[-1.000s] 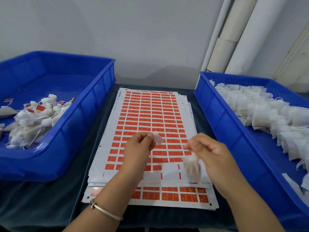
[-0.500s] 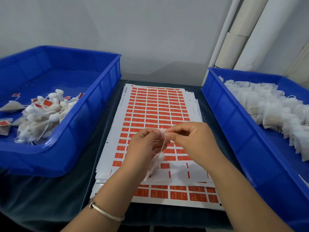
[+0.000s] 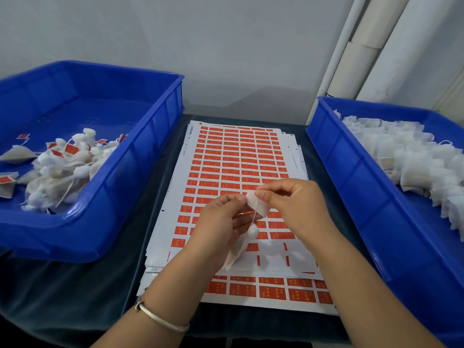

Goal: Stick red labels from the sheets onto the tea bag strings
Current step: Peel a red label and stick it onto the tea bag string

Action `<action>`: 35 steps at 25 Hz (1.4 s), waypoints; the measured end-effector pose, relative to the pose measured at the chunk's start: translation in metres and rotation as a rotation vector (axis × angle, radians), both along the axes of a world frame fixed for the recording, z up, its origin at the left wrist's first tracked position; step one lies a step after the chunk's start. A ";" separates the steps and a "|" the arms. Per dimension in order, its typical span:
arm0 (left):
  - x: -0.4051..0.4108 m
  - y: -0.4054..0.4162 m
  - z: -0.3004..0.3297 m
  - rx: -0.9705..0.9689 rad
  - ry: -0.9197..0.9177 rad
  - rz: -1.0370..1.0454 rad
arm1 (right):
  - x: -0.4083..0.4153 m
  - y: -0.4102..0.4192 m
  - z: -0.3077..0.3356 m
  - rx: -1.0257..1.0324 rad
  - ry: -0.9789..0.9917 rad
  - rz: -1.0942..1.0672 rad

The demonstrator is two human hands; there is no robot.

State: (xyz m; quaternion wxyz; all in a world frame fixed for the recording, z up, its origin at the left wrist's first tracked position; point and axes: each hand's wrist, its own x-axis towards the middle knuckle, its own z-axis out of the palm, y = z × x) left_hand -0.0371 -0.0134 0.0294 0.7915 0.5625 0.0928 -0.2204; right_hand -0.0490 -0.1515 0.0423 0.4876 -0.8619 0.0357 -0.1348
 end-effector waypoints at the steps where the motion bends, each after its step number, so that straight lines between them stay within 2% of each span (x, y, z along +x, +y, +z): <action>1: 0.000 0.001 0.000 -0.033 0.008 -0.019 | 0.000 -0.001 -0.001 0.009 0.001 -0.001; 9: -0.003 0.004 0.004 -0.223 0.049 -0.101 | 0.000 0.000 0.000 0.013 -0.005 -0.016; 18: -0.001 0.001 -0.001 -0.098 0.049 -0.102 | 0.001 -0.002 0.006 0.012 -0.014 -0.008; 27: -0.001 0.002 0.000 -0.333 0.150 -0.244 | -0.005 -0.006 0.015 0.138 0.032 0.068; 31: -0.003 -0.001 0.001 -0.336 0.180 -0.219 | -0.007 -0.007 0.020 0.226 0.034 0.061; 35: -0.003 -0.003 0.002 -0.329 0.192 -0.183 | -0.006 -0.009 0.017 0.232 0.039 0.015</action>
